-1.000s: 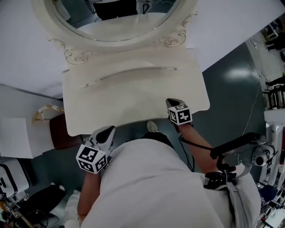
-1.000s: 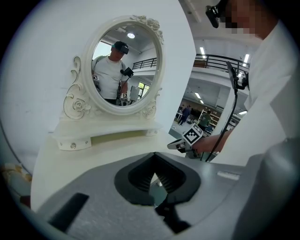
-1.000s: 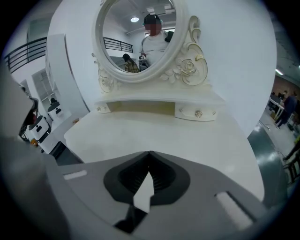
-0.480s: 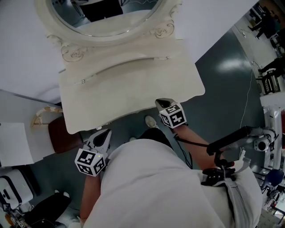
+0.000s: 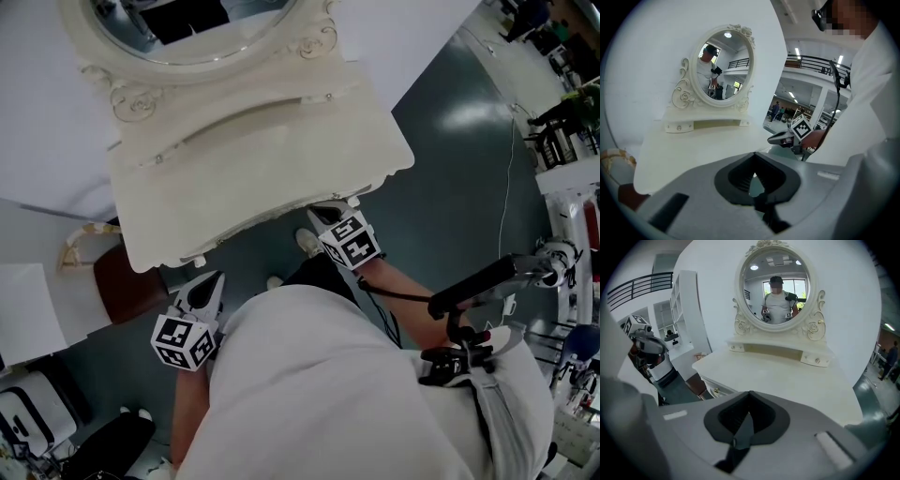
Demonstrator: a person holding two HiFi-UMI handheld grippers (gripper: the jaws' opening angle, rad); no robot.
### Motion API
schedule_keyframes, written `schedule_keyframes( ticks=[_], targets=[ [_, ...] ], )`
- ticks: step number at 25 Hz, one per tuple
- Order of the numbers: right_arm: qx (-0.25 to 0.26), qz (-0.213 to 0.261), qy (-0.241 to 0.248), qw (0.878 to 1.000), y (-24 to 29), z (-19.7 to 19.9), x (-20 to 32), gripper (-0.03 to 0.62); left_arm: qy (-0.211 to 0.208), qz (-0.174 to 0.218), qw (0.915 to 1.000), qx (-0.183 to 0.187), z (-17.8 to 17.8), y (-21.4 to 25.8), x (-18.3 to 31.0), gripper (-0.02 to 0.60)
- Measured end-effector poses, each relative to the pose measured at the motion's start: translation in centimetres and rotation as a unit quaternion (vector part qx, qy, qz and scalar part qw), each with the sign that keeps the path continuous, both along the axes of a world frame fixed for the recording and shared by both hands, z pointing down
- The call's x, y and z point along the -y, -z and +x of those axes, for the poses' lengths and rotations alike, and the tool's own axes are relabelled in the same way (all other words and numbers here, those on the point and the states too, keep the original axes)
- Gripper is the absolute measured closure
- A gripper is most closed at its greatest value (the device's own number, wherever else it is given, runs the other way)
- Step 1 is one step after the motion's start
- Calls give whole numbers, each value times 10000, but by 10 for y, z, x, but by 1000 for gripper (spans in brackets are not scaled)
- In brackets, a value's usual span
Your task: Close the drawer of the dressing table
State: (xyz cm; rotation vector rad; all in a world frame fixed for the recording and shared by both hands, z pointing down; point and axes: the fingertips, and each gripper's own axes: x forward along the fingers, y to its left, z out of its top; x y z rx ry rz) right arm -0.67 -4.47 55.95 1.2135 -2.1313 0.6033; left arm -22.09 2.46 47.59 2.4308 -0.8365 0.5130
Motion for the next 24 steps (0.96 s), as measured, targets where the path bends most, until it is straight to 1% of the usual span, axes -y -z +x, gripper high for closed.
schedule_keyframes(
  ticks=[6,11,17,24],
  targets=[
    [-3,79,17,10000,5,1,-26,595,-106,-40,9999,-38,6,-7,-20,578],
    [-25,79,-57,9999,5,8,-41,595,-234,-66,9997,-55,13,-11,-26,578],
    [-48,61,-154,9999,4,21,-43,595,-385,-100,9992,-37,27,-14,-22,578],
    [-71,57,-195,9998,1,40,-37,595,-435,-118,9990,-5,43,-17,-12,578]
  ],
)
